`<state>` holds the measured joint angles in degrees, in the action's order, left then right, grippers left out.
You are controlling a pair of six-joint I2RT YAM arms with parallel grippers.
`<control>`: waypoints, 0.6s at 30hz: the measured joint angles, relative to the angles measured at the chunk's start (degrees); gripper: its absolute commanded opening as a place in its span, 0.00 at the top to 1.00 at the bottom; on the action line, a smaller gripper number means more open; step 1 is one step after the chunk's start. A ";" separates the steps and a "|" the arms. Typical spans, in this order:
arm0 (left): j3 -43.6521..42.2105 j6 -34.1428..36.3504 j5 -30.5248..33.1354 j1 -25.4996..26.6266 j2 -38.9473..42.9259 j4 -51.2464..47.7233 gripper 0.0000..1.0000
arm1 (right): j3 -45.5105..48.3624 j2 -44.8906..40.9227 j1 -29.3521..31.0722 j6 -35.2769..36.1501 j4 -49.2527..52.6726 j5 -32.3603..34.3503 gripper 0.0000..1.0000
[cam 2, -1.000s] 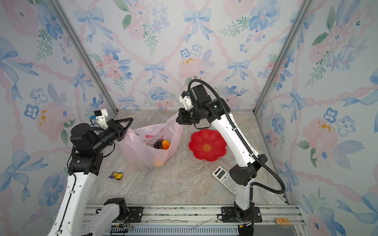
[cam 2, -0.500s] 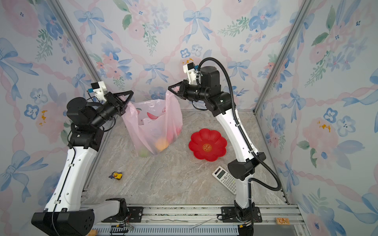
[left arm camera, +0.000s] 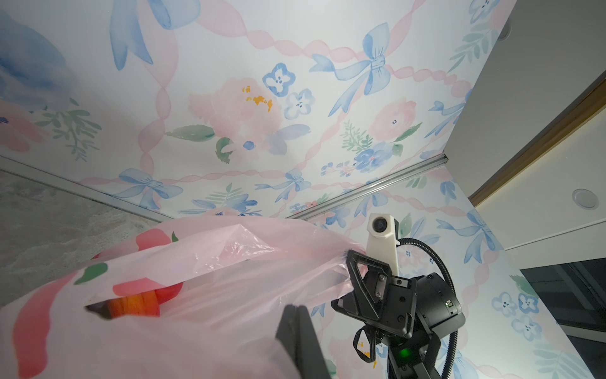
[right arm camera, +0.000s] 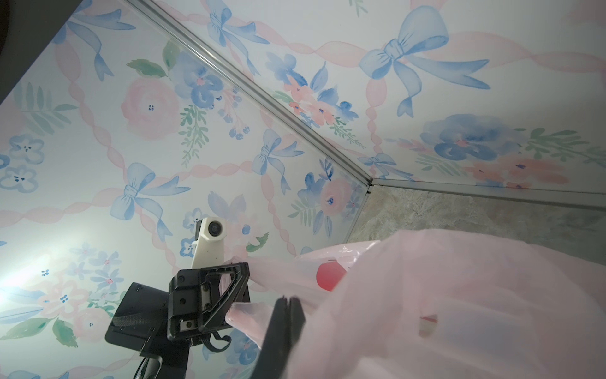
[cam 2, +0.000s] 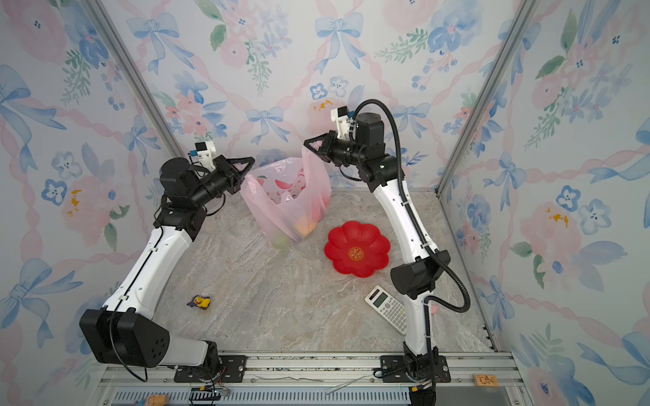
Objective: Place the fruits into the plastic bag
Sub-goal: 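Lift the pink bag upright by its handles with both grippers, moving it farther away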
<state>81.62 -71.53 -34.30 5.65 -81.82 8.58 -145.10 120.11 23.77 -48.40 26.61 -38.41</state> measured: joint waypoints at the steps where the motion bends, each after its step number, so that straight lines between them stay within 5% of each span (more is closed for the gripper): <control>1: 0.00 0.13 0.04 0.35 -0.39 0.15 1.00 | 0.44 0.28 -0.17 -0.15 -0.22 -0.15 1.00; 9: -1.64 1.05 0.83 4.20 -1.18 0.87 1.00 | 6.47 1.03 -0.52 -0.20 -0.83 -1.05 1.00; 18: -7.04 3.41 1.51 15.58 -3.13 2.12 1.00 | 17.16 0.22 -0.48 2.12 -0.55 -0.76 1.00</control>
<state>74.59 -68.12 -32.80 21.23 -84.95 10.70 -127.94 120.33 23.29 -46.28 26.06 -39.18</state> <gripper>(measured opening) 0.050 0.047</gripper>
